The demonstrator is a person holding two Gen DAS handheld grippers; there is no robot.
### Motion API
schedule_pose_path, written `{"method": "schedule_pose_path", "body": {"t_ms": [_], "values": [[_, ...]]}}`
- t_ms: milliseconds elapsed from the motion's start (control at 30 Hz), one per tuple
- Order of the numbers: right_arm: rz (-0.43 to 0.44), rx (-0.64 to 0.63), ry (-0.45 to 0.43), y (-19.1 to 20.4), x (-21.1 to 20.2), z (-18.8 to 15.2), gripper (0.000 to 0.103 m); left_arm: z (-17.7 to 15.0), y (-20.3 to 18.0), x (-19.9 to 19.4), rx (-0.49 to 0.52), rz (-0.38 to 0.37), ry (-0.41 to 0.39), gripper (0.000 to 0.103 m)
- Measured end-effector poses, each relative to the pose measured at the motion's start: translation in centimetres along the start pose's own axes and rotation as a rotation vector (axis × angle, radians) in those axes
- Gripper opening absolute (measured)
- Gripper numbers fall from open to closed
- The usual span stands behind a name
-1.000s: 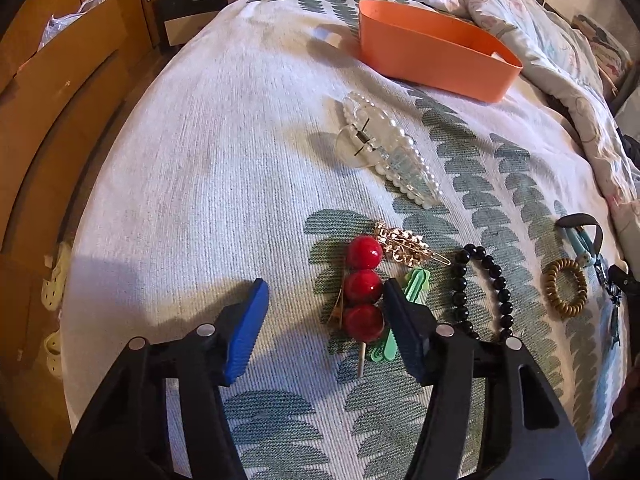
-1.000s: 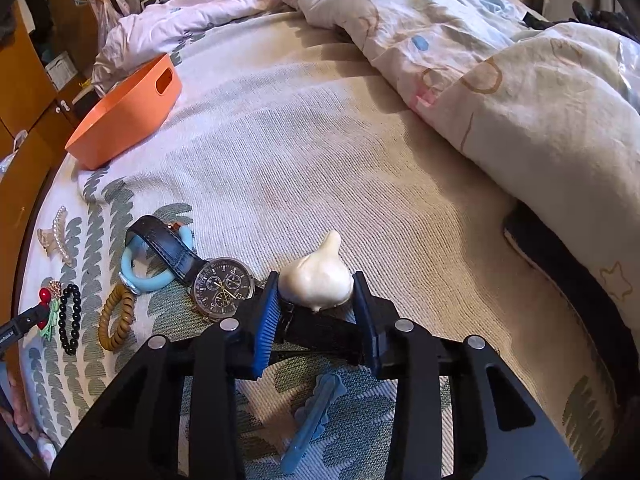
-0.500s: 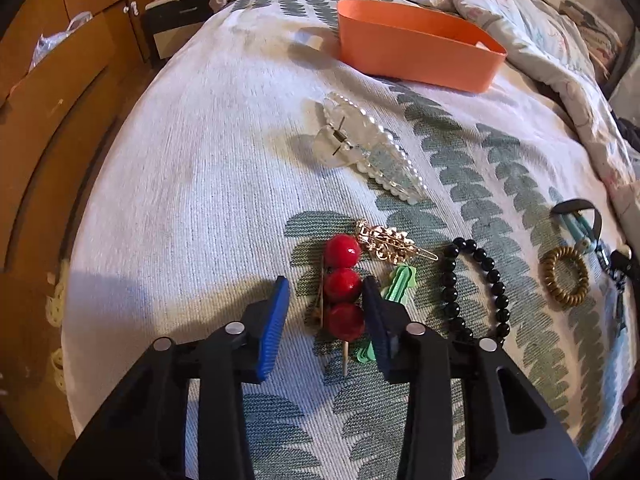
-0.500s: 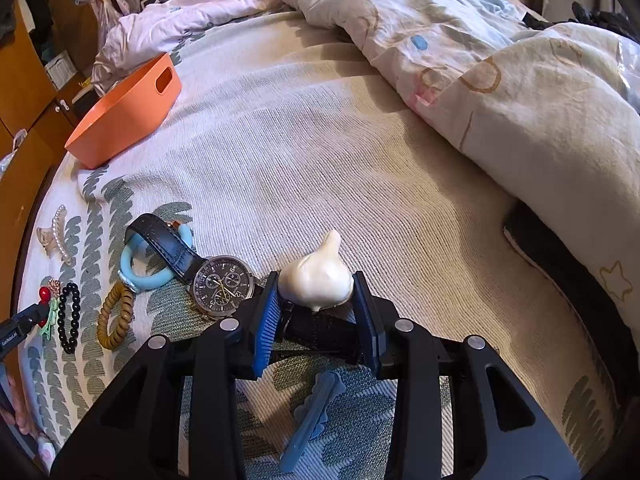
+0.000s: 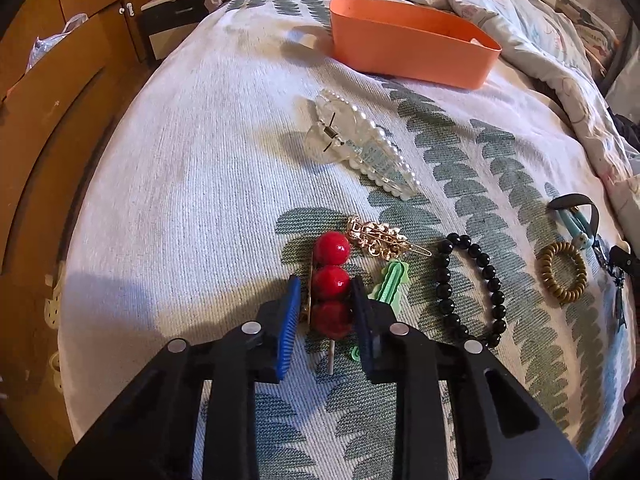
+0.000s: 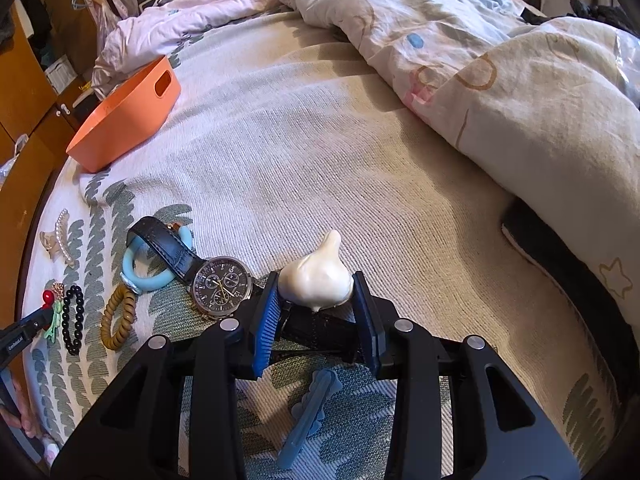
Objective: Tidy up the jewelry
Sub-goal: 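Close the left tool on the red three-bead hairpin, then lift the red bead hairpin with the left tool while the right tool lifts the garlic ornament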
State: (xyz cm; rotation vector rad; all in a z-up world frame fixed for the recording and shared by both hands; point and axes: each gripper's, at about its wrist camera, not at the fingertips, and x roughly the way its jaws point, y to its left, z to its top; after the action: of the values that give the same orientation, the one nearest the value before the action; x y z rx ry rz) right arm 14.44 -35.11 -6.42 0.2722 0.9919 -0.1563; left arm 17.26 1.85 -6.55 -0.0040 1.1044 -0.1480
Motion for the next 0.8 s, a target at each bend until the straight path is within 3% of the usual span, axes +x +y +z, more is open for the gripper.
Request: {"method": "schedule_pose_path", "body": {"t_ms": [233,267,800], "values": [[0.026,0.025,-0.02,-0.7,-1.0,0.4,0.036,0.1,0.4,-0.3,-0.016,-0.015,-0.007,0.025],[0.029,0.029,-0.025,-0.8,-1.2,0.5,0.036,0.1,0.4,-0.5,-0.017,-0.014,-0.01,0.022],[0.082,0.017,-0.091,0.0,-4.7,0.5,0.036,0.4,1.6,-3.1,-0.048,-0.002,-0.065,0.022]]}}
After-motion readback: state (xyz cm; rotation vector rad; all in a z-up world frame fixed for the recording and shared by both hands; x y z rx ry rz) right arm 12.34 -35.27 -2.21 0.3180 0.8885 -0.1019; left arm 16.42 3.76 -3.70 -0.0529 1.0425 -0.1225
